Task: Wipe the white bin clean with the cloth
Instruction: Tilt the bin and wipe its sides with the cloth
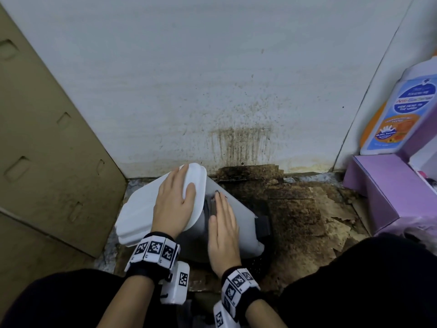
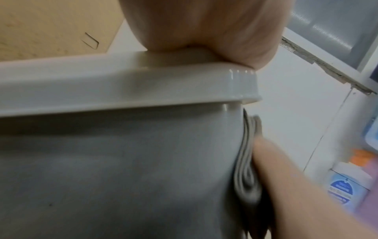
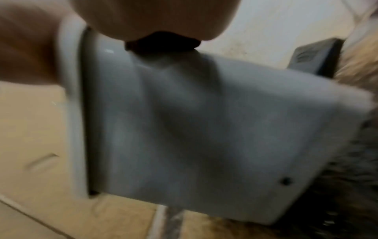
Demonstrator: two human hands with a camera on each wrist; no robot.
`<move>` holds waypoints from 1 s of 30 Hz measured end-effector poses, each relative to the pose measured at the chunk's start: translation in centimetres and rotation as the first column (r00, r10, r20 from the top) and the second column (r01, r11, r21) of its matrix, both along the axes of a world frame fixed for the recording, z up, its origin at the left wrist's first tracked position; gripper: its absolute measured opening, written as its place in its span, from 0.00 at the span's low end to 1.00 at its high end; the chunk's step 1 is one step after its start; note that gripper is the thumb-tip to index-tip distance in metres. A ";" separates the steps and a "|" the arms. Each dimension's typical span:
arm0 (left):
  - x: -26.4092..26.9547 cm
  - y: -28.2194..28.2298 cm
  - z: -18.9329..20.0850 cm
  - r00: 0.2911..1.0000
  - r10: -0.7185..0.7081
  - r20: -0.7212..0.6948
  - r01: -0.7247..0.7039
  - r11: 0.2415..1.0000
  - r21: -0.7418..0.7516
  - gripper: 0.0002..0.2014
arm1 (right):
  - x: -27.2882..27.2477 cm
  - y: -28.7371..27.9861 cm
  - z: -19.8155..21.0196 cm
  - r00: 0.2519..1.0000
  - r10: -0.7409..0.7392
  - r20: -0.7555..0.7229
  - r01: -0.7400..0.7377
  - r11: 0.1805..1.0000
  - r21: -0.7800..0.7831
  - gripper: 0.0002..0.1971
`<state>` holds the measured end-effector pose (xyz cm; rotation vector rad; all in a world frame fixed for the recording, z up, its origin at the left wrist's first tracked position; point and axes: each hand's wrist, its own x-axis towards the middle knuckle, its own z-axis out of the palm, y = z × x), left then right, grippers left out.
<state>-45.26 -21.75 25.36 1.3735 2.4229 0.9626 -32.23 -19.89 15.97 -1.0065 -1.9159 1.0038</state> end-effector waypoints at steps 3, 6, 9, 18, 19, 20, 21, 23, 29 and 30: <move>0.0 -0.1 0.1 1.000 0.000 0.006 0.000 1.000 0.009 0.25 | 2.3 1.0 -4.2 0.995 -0.101 0.017 0.102 0.990 -0.098 0.26; 0.0 -0.2 0.1 1.000 0.000 0.013 0.000 1.000 0.011 0.25 | 4.0 1.2 -6.6 0.966 -0.248 0.074 0.259 0.923 -0.286 0.23; 0.1 -0.2 0.0 1.000 -0.004 0.000 0.004 1.000 0.010 0.25 | 4.1 1.1 -7.2 0.944 -0.315 0.103 0.330 0.864 -0.380 0.24; 0.6 0.3 -0.5 1.000 -0.008 -0.022 0.008 1.000 -0.022 0.27 | -0.2 0.6 -1.0 0.917 -0.379 -0.122 0.268 0.813 -0.517 0.22; 0.8 0.4 -0.5 1.000 -0.013 -0.024 0.012 1.000 -0.027 0.27 | -0.7 0.9 0.2 0.927 -0.337 -0.161 0.218 0.838 -0.500 0.23; 1.1 0.4 -0.5 0.999 -0.019 -0.029 0.018 0.999 -0.030 0.27 | -1.1 1.3 1.3 0.940 -0.281 -0.196 0.159 0.865 -0.476 0.23; 1.4 0.4 -0.5 0.999 -0.028 -0.038 0.027 0.999 -0.032 0.27 | -1.4 1.8 2.2 0.952 -0.214 -0.221 0.097 0.890 -0.444 0.23; 1.8 0.4 -0.5 0.997 -0.045 -0.055 0.043 0.999 -0.030 0.27 | -1.6 2.9 3.2 0.969 -0.081 -0.233 -0.011 0.930 -0.367 0.24; 1.5 0.3 -0.5 0.999 -0.035 -0.027 0.034 0.999 -0.028 0.27 | 0.5 6.0 -0.6 0.992 0.035 -0.119 -0.064 0.966 -0.249 0.24; 1.5 0.3 -0.5 0.999 -0.033 -0.025 0.033 0.999 -0.021 0.27 | 1.0 6.5 -1.4 0.995 0.010 -0.095 -0.038 0.957 -0.288 0.24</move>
